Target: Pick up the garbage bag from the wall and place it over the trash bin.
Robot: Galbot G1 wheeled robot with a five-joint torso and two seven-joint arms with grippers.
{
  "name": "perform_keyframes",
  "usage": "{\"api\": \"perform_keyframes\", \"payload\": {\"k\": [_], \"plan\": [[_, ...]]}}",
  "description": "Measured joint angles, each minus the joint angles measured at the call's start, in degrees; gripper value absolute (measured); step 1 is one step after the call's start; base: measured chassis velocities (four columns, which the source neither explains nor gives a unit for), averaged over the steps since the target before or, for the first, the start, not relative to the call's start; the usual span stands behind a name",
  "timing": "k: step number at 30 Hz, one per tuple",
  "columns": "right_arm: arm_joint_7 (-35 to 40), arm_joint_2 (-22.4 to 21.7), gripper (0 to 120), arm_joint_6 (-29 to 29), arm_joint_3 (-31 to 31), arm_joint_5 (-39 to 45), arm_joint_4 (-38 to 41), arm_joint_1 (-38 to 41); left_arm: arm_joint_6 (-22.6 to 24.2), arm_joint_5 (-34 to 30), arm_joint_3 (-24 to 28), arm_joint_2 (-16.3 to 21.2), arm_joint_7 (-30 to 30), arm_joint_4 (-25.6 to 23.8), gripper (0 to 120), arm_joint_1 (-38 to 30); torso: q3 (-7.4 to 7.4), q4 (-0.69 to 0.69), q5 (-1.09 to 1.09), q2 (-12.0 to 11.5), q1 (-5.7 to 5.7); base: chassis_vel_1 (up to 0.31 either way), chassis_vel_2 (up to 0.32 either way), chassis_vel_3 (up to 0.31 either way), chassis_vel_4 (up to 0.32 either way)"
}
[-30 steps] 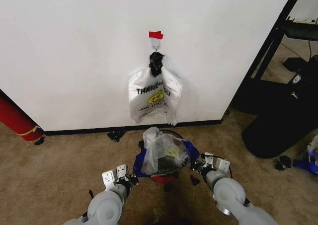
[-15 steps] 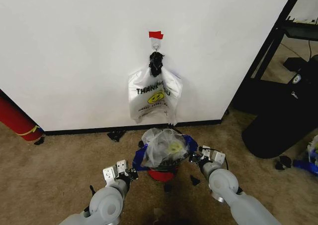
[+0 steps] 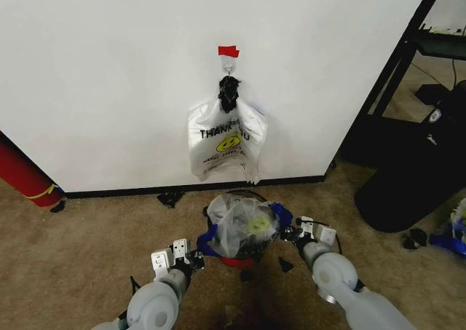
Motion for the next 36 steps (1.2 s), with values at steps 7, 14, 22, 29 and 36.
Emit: {"api": "perform_keyframes", "payload": {"k": [7, 14, 22, 29, 36], "plan": [[-0.9, -2.7, 54, 2.2, 2.4, -1.9, 5.8, -4.4, 1.0, 2.7, -0.4, 2.2, -0.6, -6.1, 59, 2.4, 0.0, 0.02, -0.01, 0.0, 0.0, 0.0, 0.0, 0.0, 0.0], [-1.7, -4.7, 79, 4.7, 5.2, -6.8, 11.7, -10.3, 1.2, 5.9, -2.1, 5.0, -1.9, -13.7, 86, 7.0, 0.0, 0.02, 0.0, 0.0, 0.0, 0.0, 0.0, 0.0, 0.0], [-5.0, -3.7, 100, 11.1, 10.1, -16.0, 16.4, -16.9, -1.9, 10.3, -5.9, 6.4, -1.5, -16.7, 100, 8.0, 0.0, 0.02, -0.01, 0.0, -0.01, 0.0, 0.0, 0.0, 0.0], [-8.5, -2.0, 100, 15.5, 13.4, -20.6, 19.5, -19.8, -2.8, 8.1, -10.9, 9.8, 6.3, -13.0, 100, 2.8, 0.0, -0.03, -0.03, 0.0, 0.0, 0.0, 0.0, 0.0, 0.0], [-11.8, -1.0, 100, 19.1, 14.3, -22.3, 19.9, -19.7, 1.8, 1.4, -6.6, 14.8, 19.1, -4.6, 100, -9.9, 0.01, 0.0, -0.06, 0.0, 0.0, 0.0, 0.0, 0.0, 0.0]]}}
